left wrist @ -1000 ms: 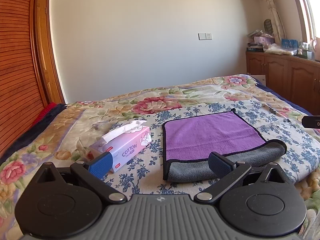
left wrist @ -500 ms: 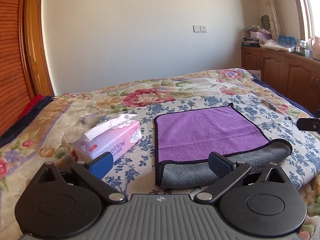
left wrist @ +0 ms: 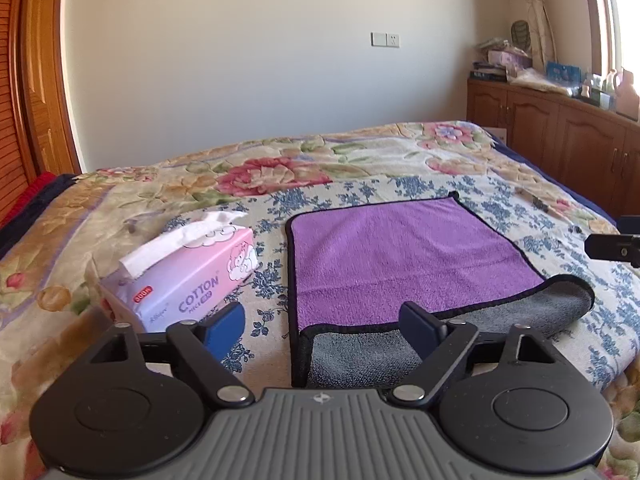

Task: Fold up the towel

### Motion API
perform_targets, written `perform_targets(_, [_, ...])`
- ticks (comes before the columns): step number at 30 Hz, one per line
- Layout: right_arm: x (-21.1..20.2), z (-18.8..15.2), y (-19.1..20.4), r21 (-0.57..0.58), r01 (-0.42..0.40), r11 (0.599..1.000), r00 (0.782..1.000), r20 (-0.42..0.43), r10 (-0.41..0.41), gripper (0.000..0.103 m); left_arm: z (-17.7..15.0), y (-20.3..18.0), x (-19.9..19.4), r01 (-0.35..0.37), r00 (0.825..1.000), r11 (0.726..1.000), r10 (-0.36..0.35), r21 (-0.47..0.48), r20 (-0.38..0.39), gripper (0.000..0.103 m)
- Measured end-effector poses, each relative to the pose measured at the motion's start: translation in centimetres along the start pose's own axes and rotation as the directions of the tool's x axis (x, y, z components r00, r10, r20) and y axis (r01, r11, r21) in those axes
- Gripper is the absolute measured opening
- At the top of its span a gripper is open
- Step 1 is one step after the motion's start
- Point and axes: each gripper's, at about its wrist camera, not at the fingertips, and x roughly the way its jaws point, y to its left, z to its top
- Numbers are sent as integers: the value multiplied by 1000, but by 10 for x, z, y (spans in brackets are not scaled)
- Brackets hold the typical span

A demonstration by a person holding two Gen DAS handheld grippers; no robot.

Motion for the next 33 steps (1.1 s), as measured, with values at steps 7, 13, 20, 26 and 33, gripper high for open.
perform_targets(7, [14,-1,-1,-10,7,1000,1000,-19,-8,103,-2,4,22,6,999,1000,-5,6,-43,78])
perform_targets(13, [26,-3,-1,-24,6,1000,999,-42,-7,103,-4,12,40,12,996,1000,-13,-11,-85,71])
perform_targets(20, [36,-6,-1,-34,5,999,998,-68,-7,103,-8,18,56,30,991,999,-35,-37,-128,57])
perform_targets(26, [45,-9,-6,5,-20,1000,992,-121,20,103,-10,18,62,34,988,999,-40,-39,-147,38])
perform_targets(33, [50,-13,-6,15,-18,1000,984,-176,21,103,-12,16,63,59,984,997,-67,-51,-163,30])
